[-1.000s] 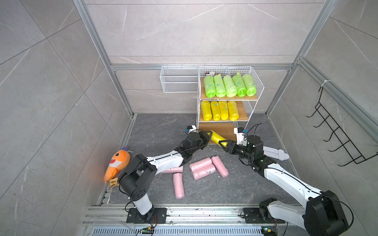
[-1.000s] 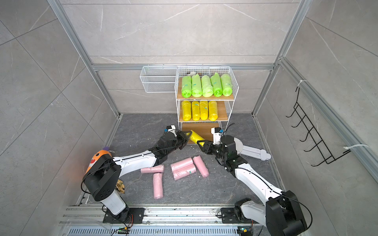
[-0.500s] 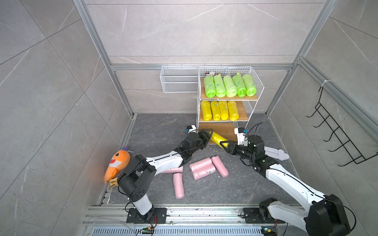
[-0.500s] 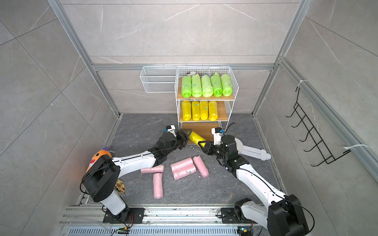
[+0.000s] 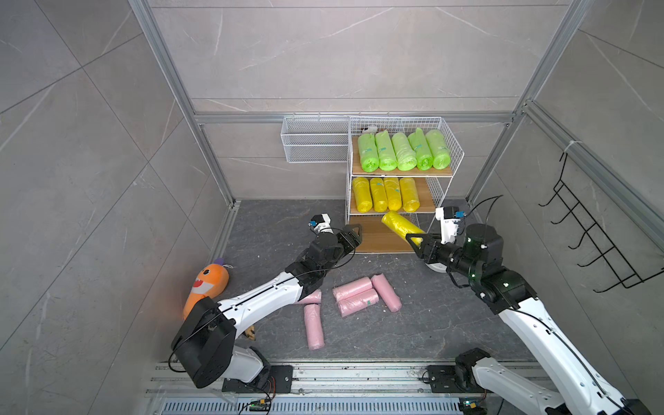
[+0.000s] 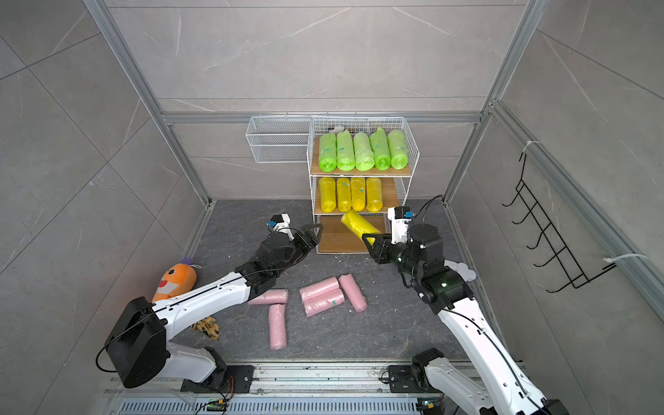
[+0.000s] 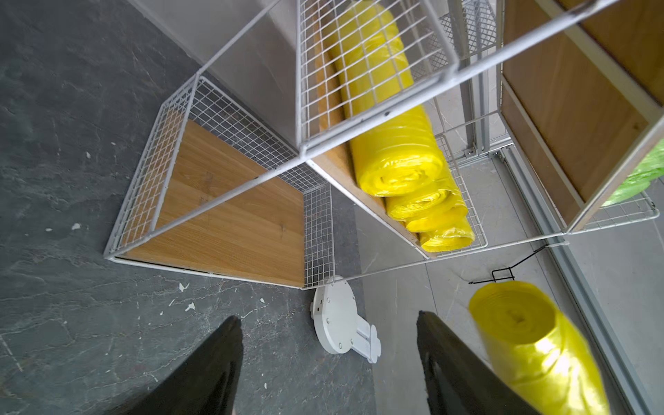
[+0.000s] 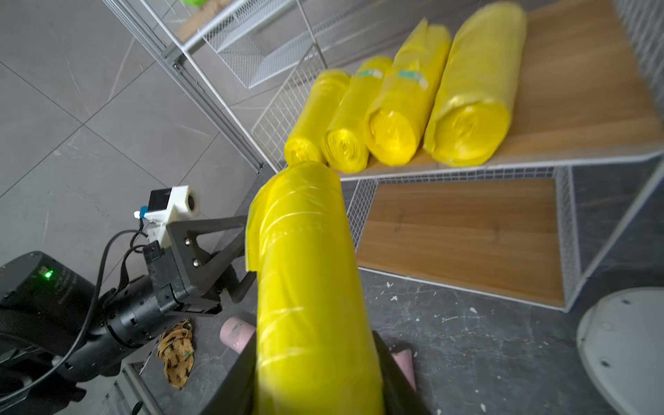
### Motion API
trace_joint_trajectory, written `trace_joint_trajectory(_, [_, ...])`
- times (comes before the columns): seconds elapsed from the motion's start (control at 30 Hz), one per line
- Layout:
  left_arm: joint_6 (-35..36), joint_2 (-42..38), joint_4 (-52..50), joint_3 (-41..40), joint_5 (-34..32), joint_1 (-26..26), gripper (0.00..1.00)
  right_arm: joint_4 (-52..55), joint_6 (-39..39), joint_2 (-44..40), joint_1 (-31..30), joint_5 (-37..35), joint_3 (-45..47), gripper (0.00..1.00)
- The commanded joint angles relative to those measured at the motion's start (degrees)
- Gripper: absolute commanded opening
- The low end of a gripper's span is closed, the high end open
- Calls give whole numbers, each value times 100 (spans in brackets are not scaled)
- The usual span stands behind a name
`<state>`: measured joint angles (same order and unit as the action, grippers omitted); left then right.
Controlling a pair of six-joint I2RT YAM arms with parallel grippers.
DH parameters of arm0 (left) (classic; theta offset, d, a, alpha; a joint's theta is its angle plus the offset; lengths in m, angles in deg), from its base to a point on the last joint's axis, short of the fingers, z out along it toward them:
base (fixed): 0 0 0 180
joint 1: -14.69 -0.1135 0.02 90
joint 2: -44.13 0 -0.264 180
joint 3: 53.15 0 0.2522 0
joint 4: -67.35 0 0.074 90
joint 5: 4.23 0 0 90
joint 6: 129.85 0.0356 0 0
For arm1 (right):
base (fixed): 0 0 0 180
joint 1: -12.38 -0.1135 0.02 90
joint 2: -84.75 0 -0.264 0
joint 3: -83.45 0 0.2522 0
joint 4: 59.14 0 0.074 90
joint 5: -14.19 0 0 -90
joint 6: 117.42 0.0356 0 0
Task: Sort the rolls of trash bags by color and place them on the shelf
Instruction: Pick up the roll of trash bags from the center of the board, then place the roll of trash bags on the shelf.
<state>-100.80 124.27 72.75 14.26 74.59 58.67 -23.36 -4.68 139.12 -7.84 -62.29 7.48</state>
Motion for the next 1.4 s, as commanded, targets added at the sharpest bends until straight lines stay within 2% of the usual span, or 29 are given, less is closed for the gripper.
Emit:
trace_joint_trajectory(0.0, [623, -209, -306, 111, -194, -31, 79, 773, -428, 37, 21, -807, -680, 29])
trace_joint_trajectory(0.2, [707, -111, -299, 245, 80, -30, 79, 1014, -684, 372, 48, -1715, -1349, 29])
trace_joint_trajectory(0.47, [668, 93, -251, 366, 372, -30, 79, 607, -831, 809, 106, -2727, -1422, 29])
trace_joint_trajectory(1.37, [405, 406, -138, 370, 907, -22, 79, -1004, -870, 1930, 324, -3461, -1164, 29])
